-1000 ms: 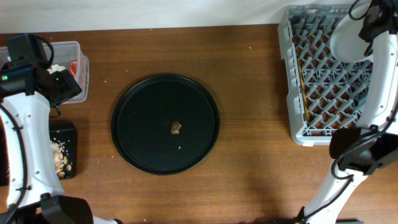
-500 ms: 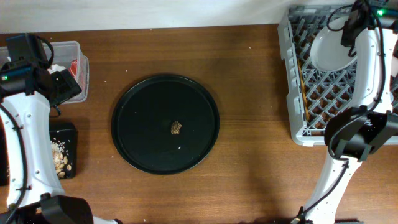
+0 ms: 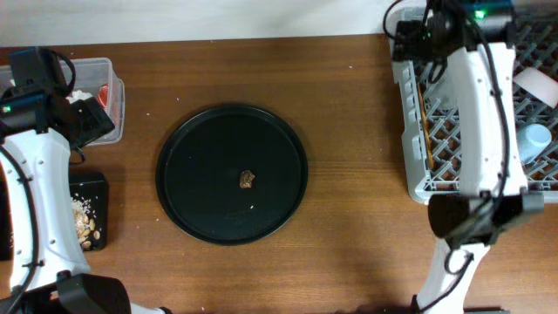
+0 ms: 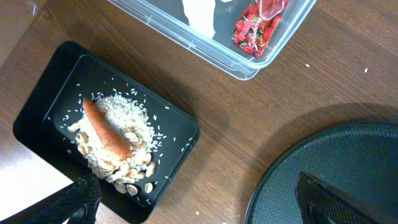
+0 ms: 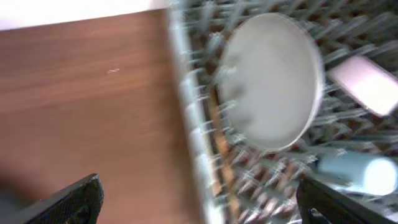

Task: Sort waste into correct bins and load items into the dishwasher rack
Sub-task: 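Carry the plate to the rack and stand it upright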

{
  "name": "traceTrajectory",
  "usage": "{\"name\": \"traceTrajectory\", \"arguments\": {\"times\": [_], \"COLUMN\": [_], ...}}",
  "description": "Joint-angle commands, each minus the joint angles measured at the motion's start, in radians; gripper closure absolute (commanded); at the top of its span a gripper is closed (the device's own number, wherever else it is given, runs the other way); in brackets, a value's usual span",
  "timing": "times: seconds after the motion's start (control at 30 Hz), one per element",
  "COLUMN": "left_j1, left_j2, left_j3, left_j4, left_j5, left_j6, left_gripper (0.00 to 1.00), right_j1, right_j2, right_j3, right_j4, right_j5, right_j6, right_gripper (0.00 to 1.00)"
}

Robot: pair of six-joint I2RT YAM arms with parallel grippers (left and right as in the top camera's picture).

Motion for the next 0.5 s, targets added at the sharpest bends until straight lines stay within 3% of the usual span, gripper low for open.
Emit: {"name": "traceTrajectory", "arguments": {"times": [0.0, 0.1, 0.17, 0.27, 0.4, 0.47], "left_j1": [-0.001, -0.001, -0.001, -0.001, -0.001, -0.001], "left_j2": [0.001, 0.001, 0.001, 0.001, 0.001, 0.001], "left_j3": [-0.007, -0.007, -0.007, -0.007, -0.007, -0.007], "left_j4": [-0.002, -0.001, -0.001, -0.002, -0.002, -0.002], "left_j5": [-0.008, -0.008, -0.008, -0.007, -0.007, -0.008], "left_j6": [-0.01, -0.01, -0.01, -0.01, -0.01, -0.01], "left_gripper": [0.01, 0.01, 0.01, 0.01, 0.01, 0.01], "right_j1": [0.042, 0.064, 0.075, 0.074, 0.064, 0.014], "right_j2": [-0.01, -0.008, -0.008, -0.008, -0.008, -0.008], "right_j3": [0.008, 0.001, 0.002, 0.001, 0.001, 0.001], "right_j4": [-0.083, -0.142, -0.141, -0.116, -0.125, -0.152], "right_j5": [-0.165, -0.483, -0.587, -0.469, -0.132, -0.09], "right_j6": [0.037, 0.037, 0.037, 0.037, 0.037, 0.037], "right_gripper": [0.02, 0.02, 0.02, 0.02, 0.01, 0.02]}}
